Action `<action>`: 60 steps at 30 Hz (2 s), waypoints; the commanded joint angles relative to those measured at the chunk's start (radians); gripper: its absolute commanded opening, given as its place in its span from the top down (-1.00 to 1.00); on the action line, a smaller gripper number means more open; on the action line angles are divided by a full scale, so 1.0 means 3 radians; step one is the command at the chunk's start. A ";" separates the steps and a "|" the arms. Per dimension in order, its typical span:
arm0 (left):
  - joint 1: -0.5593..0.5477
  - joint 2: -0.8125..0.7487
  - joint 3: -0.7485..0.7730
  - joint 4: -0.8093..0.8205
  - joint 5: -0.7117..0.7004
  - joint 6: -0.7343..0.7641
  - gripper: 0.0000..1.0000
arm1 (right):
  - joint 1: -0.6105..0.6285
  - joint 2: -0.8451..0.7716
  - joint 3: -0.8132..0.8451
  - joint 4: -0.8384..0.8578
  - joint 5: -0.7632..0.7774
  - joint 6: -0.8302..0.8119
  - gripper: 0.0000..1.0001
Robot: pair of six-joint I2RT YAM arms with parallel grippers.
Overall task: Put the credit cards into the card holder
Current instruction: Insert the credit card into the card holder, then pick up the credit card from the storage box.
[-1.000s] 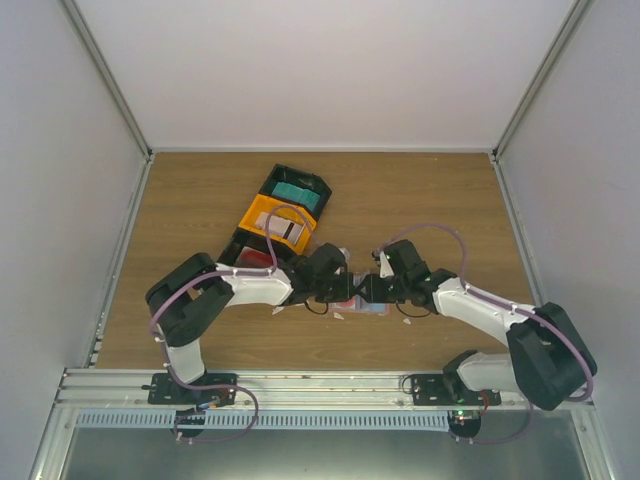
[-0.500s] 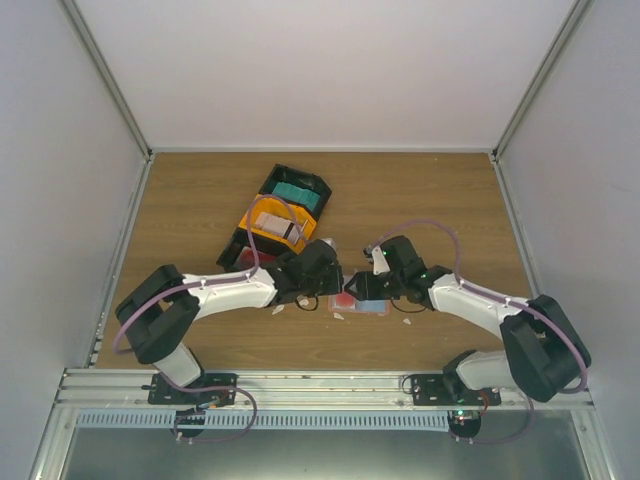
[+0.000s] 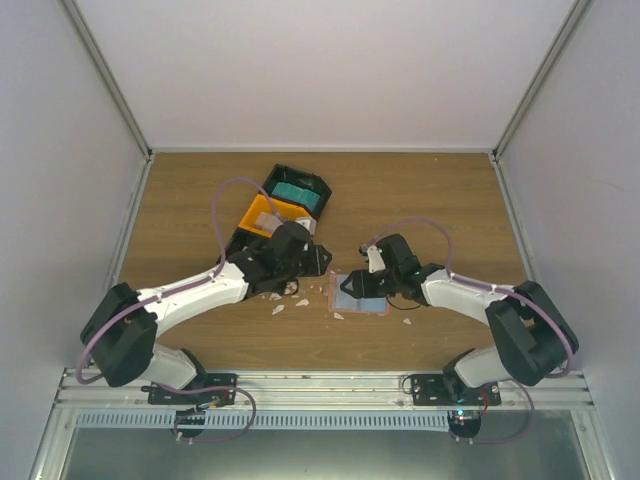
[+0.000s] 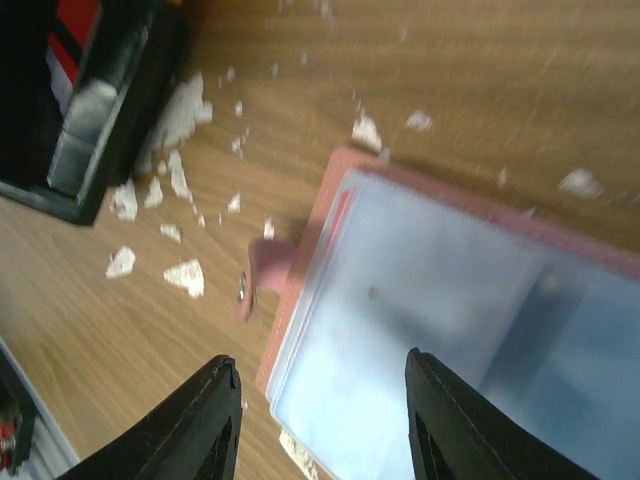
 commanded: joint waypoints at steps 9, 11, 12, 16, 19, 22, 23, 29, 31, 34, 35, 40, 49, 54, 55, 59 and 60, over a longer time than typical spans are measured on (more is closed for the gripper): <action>0.0884 -0.0133 0.0541 -0.0746 0.0223 0.0627 -0.27 | -0.0204 -0.0081 0.0706 -0.0116 0.0750 -0.0243 0.05; 0.0954 0.0078 0.0748 -0.0858 0.0293 0.0776 -0.28 | -0.0205 0.0084 0.0853 -0.0113 0.0717 -0.0259 0.05; 0.0970 0.0211 0.0866 -0.0915 0.0327 0.0893 -0.28 | -0.0205 0.0157 0.0904 -0.0098 0.0700 -0.0256 0.05; 0.0996 0.0786 0.1394 -0.1179 0.0337 0.1145 -0.28 | -0.0205 0.0360 0.1011 -0.0015 0.0659 -0.0240 0.05; 0.1051 0.1173 0.1687 -0.1277 0.0311 0.1244 -0.30 | -0.0205 0.0431 0.1033 -0.0010 0.0670 -0.0231 0.05; 0.1144 0.1510 0.1930 -0.1356 0.0446 0.1330 -0.22 | -0.0205 0.0469 0.1012 0.0013 0.0679 -0.0219 0.05; 0.1162 0.1592 0.1990 -0.1380 0.0518 0.1362 -0.14 | -0.0205 0.0491 0.1012 0.0017 0.0675 -0.0214 0.05; 0.1196 0.1846 0.2063 -0.1465 0.0677 0.1450 0.07 | -0.0205 0.0642 0.1092 0.0024 0.0632 -0.0217 0.05; 0.1205 0.1929 0.2081 -0.1513 0.0749 0.1484 0.02 | -0.0205 0.0707 0.1141 0.0021 0.0600 -0.0216 0.05; 0.1223 0.1999 0.2089 -0.1546 0.0827 0.1516 -0.02 | -0.0203 0.0788 0.1195 0.0019 0.0565 -0.0213 0.05; 0.1226 0.2015 0.2089 -0.1549 0.0852 0.1529 -0.02 | -0.0205 0.0814 0.1208 0.0017 0.0558 -0.0209 0.05; 0.1239 0.2060 0.2153 -0.1589 0.1065 0.1622 0.05 | -0.0199 0.0879 0.1261 0.0005 0.0546 -0.0196 0.05; 0.1262 0.1980 0.2174 -0.1629 0.1185 0.1666 0.35 | -0.0192 0.0897 0.1278 0.0000 0.0561 -0.0169 0.05; 0.1270 0.1950 0.2155 -0.1640 0.1175 0.1655 0.47 | -0.0187 0.0892 0.1271 -0.0001 0.0566 -0.0166 0.05; 0.1276 0.1942 0.2153 -0.1639 0.1172 0.1650 0.50 | -0.0190 0.0895 0.1271 -0.0004 0.0568 -0.0167 0.05; 0.1288 0.1913 0.2134 -0.1642 0.1183 0.1628 0.54 | -0.0185 0.0894 0.1272 -0.0012 0.0572 -0.0172 0.05; 0.1288 0.1904 0.2128 -0.1637 0.1185 0.1624 0.54 | -0.0184 0.0896 0.1270 -0.0011 0.0569 -0.0172 0.05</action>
